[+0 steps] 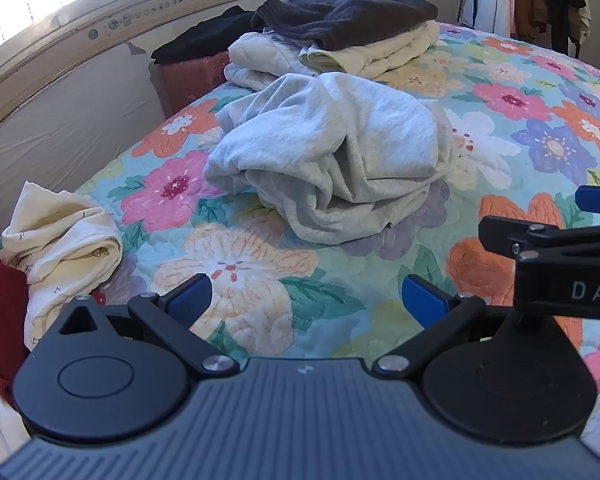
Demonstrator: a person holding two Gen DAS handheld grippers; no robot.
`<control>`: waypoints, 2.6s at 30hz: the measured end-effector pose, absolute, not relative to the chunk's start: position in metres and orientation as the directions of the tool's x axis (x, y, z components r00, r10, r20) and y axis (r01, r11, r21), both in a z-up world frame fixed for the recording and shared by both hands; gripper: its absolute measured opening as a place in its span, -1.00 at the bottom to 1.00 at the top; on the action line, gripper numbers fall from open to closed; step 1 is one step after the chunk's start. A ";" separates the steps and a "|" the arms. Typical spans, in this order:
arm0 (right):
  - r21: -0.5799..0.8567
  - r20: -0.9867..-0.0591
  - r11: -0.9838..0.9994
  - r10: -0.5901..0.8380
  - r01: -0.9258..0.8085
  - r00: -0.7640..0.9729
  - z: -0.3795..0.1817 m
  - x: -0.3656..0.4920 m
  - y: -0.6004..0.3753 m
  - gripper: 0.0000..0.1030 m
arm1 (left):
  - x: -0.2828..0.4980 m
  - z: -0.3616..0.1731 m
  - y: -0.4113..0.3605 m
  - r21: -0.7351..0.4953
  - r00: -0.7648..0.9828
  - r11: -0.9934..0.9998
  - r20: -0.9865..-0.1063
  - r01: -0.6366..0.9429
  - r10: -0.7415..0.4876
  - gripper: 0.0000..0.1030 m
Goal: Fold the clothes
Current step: 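Move both grippers toward the crumpled grey sweatshirt on the bed, then grasp the grey sweatshirt with the left gripper while the right gripper grasps it too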
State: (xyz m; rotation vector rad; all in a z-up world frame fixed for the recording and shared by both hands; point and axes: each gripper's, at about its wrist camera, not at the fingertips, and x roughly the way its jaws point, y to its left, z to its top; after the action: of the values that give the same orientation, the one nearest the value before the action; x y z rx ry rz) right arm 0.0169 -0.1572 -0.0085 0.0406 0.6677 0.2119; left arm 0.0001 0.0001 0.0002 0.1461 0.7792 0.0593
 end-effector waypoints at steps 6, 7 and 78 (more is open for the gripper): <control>0.109 -0.615 0.978 0.209 -0.180 0.760 -0.009 0.018 -0.157 1.00 | 0.005 -0.001 0.003 0.139 0.688 0.990 -0.719 0.008 0.095 1.00; 0.109 -0.616 0.978 0.209 -0.180 0.759 -0.009 0.018 -0.157 1.00 | 0.008 -0.005 0.002 0.139 0.687 0.990 -0.721 0.011 0.094 1.00; 0.483 -0.607 0.866 0.439 -0.132 0.662 -0.084 0.211 -0.165 0.46 | 0.152 -0.082 0.076 -0.438 0.694 0.864 -0.703 -0.250 -0.155 0.75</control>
State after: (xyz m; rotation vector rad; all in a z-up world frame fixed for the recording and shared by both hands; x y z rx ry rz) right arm 0.2112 -0.1651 -0.0845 0.4220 0.7858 0.3341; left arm 0.1515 0.0756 -0.0823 -0.5409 0.8124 0.0560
